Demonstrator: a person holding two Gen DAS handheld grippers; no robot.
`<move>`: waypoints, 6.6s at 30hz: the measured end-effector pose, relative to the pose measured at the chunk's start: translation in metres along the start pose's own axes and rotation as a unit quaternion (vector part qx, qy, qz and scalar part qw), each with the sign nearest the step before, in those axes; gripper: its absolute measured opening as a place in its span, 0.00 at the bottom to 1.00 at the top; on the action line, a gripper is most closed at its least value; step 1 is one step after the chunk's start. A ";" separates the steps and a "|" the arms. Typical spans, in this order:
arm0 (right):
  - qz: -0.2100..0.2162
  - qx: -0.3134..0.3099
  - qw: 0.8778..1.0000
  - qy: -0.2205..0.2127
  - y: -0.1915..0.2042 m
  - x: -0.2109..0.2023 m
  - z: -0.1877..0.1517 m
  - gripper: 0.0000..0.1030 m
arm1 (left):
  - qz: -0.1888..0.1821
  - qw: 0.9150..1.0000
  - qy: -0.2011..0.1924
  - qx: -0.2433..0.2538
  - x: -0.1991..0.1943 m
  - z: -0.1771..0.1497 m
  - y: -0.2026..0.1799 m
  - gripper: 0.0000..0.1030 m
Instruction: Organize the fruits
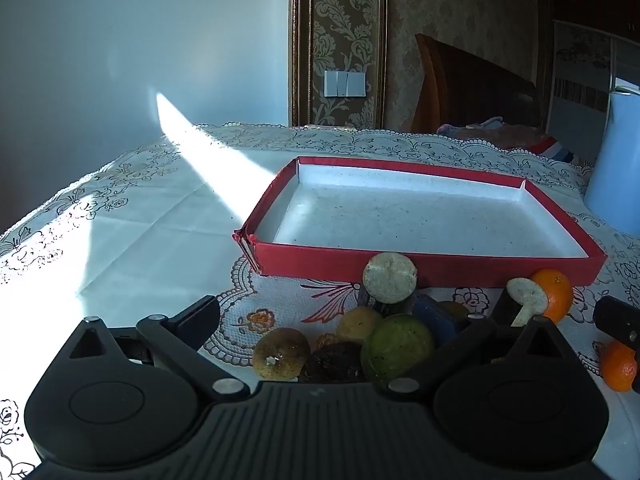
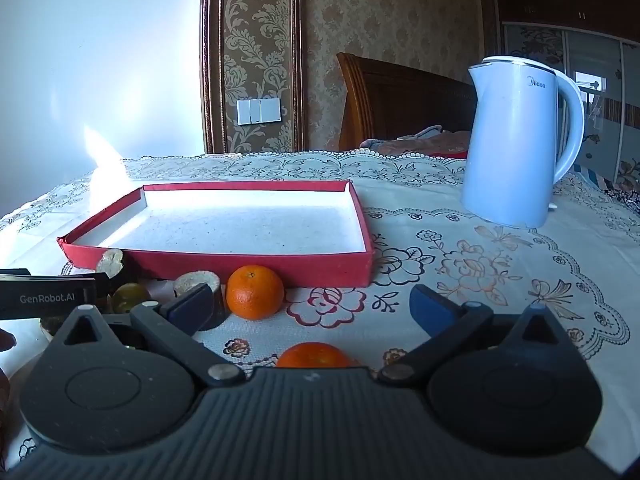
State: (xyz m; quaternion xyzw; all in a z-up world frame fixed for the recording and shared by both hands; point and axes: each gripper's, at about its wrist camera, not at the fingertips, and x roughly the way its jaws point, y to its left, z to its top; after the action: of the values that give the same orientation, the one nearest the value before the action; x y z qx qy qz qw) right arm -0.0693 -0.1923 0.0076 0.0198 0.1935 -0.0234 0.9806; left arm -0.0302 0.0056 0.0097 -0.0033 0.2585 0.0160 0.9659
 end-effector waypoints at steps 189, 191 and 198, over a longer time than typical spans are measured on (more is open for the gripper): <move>0.081 -0.035 0.988 0.125 -0.021 0.008 -0.009 0.40 | -0.089 0.994 0.018 0.064 -0.054 -0.049 -0.040 0.46; 0.080 -0.037 0.988 0.125 -0.020 0.008 -0.009 0.41 | -0.083 0.994 0.017 0.062 -0.053 -0.049 -0.039 0.41; 0.076 -0.043 0.989 0.123 -0.018 0.008 -0.010 0.40 | -0.071 0.996 0.021 0.056 -0.051 -0.045 -0.038 0.33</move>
State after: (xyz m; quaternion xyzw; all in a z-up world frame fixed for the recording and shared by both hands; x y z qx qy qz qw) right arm -0.0662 -0.2098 -0.0052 -0.0045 0.3113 0.0623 0.9483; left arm -0.0953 -0.0345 -0.0040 0.0325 0.2783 -0.0671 0.9576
